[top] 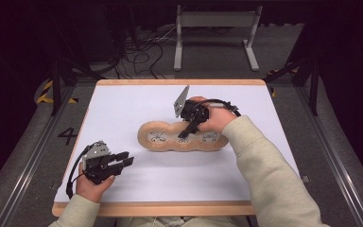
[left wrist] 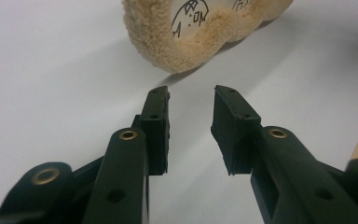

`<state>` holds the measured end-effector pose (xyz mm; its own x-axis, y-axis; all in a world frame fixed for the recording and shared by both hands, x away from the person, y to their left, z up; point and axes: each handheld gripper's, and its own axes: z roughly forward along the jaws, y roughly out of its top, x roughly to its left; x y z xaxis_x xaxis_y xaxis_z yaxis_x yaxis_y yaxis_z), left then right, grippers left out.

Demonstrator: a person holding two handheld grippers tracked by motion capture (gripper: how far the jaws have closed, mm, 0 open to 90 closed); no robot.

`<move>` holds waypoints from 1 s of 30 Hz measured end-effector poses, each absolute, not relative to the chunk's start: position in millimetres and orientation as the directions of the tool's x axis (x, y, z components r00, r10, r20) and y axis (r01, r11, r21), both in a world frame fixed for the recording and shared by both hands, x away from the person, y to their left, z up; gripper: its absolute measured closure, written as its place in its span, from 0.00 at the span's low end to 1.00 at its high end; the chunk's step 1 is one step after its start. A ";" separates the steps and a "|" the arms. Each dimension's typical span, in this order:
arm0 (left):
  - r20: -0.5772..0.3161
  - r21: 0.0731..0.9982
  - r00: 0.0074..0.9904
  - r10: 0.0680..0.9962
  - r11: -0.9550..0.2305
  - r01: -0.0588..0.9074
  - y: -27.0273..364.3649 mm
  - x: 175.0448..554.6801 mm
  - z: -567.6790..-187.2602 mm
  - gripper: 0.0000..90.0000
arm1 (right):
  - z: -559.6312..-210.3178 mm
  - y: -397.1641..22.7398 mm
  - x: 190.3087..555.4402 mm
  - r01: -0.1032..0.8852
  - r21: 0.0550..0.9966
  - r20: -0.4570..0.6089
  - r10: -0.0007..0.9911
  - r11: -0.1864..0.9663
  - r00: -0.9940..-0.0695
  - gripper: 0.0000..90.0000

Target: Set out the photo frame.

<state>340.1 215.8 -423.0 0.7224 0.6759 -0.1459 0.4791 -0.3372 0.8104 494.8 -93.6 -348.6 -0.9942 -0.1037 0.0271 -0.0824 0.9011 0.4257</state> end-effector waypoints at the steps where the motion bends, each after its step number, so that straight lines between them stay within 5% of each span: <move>1: -0.151 0.809 0.720 0.678 -0.333 0.483 215.3 339.9 -423.1 0.74 | -349.7 -94.2 495.2 -0.080 0.428 0.030 -0.103 0.900 -0.994 0.78; 20: -0.151 0.808 0.723 0.674 -0.337 0.483 214.0 341.1 -423.5 0.74 | -359.3 -97.1 500.2 -0.060 0.409 0.017 -0.073 0.911 -0.997 0.76; 30: -0.143 0.810 0.726 0.672 -0.343 0.477 213.3 341.9 -423.8 0.74 | -360.3 -101.3 504.9 0.001 0.436 -0.034 0.018 0.900 -0.999 0.60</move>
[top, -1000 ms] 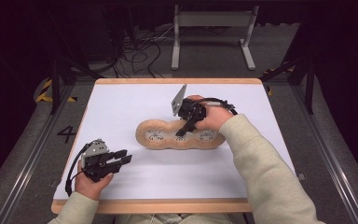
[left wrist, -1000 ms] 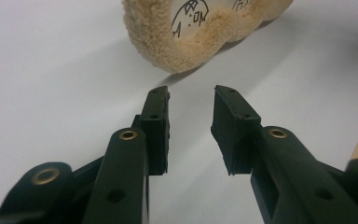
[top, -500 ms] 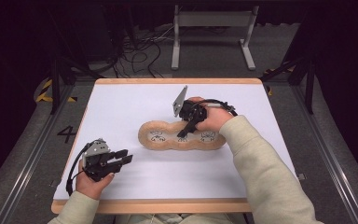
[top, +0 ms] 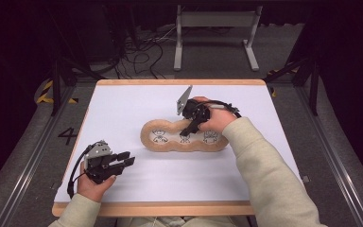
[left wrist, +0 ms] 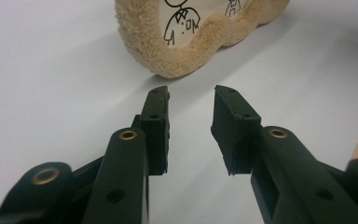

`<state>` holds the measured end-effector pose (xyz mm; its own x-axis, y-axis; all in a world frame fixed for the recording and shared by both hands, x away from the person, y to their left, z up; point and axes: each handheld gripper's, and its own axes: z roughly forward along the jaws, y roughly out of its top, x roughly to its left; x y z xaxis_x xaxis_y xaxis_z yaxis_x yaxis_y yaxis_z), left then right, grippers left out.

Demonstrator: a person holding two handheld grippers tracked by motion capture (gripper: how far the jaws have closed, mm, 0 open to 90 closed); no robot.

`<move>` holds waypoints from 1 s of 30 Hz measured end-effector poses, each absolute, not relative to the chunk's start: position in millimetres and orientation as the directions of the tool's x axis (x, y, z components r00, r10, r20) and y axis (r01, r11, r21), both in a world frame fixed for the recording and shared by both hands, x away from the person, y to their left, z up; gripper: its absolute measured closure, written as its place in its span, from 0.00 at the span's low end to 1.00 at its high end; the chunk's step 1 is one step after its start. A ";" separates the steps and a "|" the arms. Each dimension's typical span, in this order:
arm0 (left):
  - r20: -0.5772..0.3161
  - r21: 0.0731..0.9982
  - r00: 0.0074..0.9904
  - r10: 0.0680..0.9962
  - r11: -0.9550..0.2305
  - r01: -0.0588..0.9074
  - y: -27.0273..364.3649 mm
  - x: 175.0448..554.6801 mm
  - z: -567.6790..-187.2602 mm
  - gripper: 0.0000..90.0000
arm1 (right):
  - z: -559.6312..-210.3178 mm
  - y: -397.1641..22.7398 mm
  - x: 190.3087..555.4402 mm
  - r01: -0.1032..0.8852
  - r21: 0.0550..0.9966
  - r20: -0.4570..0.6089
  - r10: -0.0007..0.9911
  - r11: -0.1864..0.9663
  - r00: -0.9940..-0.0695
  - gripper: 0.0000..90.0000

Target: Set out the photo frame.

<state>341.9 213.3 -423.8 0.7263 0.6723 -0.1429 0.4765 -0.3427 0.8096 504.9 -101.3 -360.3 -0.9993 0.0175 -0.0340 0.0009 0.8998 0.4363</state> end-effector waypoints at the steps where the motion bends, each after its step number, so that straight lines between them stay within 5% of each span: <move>1: -0.142 0.811 0.727 0.672 -0.343 0.475 213.3 341.9 -423.7 0.74 | -360.3 -101.8 505.1 0.008 0.443 -0.036 0.026 0.897 -0.999 0.56; 10: -0.150 0.810 0.724 0.673 -0.337 0.481 211.9 342.4 -423.2 0.73 | -358.4 -110.0 505.7 0.070 0.512 -0.068 0.121 0.856 -0.990 0.30; 30: -0.123 0.845 0.700 0.704 -0.295 0.445 212.5 349.3 -417.0 0.54 | -317.7 -156.0 462.7 0.219 0.647 -0.109 0.373 0.731 -0.922 0.13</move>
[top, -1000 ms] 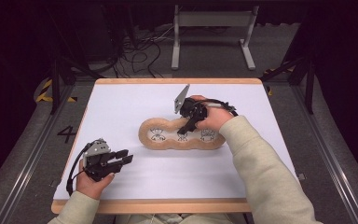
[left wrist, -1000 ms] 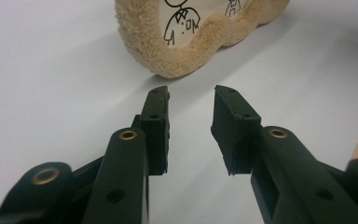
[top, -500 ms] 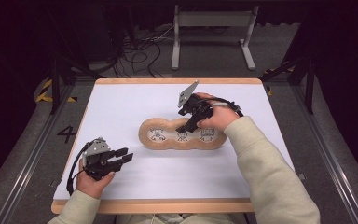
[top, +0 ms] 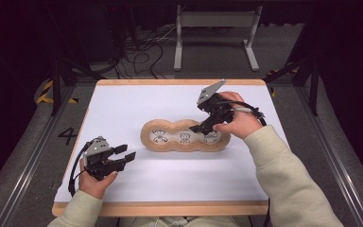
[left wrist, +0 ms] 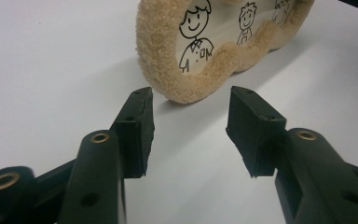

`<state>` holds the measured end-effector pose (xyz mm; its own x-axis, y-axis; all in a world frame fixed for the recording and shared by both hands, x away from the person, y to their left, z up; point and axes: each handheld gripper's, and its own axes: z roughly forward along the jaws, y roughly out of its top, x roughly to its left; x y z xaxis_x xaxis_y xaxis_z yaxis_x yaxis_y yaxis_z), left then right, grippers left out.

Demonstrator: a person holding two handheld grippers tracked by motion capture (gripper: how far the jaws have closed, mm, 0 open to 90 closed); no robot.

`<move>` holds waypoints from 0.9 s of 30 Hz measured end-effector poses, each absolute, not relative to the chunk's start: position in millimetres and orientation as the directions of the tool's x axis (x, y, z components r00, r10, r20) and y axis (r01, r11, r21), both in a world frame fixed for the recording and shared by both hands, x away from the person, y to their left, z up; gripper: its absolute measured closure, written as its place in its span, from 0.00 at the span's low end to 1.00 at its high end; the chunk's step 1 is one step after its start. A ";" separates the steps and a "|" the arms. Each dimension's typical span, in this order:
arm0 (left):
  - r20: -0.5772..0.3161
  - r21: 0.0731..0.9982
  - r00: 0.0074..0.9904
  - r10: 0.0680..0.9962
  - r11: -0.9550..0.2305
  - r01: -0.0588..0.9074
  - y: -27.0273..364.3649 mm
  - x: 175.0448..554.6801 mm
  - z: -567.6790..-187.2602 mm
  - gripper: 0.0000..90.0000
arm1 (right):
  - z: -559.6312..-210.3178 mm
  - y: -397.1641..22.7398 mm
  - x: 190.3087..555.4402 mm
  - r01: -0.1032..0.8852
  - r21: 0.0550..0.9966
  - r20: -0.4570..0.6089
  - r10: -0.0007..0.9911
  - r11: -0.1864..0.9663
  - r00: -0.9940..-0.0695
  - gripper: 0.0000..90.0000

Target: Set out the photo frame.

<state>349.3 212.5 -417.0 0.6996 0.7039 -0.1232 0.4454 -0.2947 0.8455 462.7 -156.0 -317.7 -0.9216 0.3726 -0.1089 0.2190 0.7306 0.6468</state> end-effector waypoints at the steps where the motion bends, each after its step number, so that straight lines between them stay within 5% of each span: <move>1: -0.124 0.845 0.699 0.705 -0.295 0.447 212.9 350.8 -416.7 0.54 | -316.1 -159.9 459.7 0.229 0.653 -0.109 0.389 0.722 -0.915 0.12; 10: -0.096 0.869 0.683 0.724 -0.274 0.413 220.1 355.2 -409.8 0.35 | -307.0 -202.2 431.8 0.284 0.723 -0.121 0.520 0.630 -0.846 0.10; 27: -0.134 0.883 0.686 0.715 -0.229 0.411 232.6 354.3 -410.0 0.22 | -308.4 -249.7 403.5 0.330 0.760 -0.126 0.625 0.560 -0.770 0.09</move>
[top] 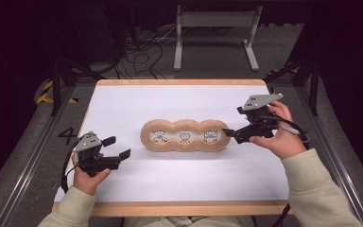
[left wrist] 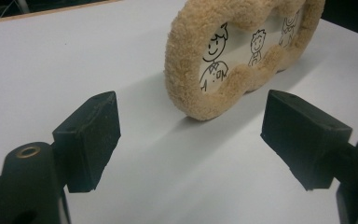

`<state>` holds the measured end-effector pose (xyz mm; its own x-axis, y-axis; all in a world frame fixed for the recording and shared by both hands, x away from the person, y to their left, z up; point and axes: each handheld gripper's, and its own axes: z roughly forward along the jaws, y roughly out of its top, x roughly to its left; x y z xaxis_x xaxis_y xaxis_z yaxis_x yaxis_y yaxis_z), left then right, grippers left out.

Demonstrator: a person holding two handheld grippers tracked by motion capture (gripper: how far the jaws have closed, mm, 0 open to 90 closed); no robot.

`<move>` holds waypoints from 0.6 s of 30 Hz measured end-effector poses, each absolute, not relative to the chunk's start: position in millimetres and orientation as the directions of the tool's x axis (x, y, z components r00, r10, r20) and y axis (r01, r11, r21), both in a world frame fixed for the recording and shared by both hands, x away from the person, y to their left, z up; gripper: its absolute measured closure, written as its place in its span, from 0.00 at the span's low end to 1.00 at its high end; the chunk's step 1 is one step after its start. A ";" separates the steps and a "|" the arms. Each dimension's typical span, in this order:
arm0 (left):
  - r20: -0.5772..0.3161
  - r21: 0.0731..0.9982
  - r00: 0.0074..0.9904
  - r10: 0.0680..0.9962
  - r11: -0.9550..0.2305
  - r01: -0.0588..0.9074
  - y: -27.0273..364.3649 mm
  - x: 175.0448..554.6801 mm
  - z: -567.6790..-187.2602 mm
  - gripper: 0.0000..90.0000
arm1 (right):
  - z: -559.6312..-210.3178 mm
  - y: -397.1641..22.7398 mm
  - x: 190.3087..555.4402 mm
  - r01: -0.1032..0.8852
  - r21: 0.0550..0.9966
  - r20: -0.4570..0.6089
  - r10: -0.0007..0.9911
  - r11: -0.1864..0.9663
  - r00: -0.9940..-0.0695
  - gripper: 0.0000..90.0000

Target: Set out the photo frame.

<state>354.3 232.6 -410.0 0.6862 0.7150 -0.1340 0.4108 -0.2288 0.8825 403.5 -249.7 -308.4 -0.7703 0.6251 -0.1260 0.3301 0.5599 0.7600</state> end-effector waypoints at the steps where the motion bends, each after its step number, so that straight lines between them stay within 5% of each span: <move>1: -0.131 0.884 0.684 0.718 -0.228 0.408 232.8 354.0 -410.1 0.22 | -309.3 -252.1 402.0 0.331 0.761 -0.129 0.630 0.557 -0.766 0.09; 18: -0.116 0.886 0.652 0.750 -0.219 0.410 234.9 353.5 -414.6 0.26 | -352.8 -284.7 376.1 0.355 0.805 -0.102 0.700 0.476 -0.707 0.09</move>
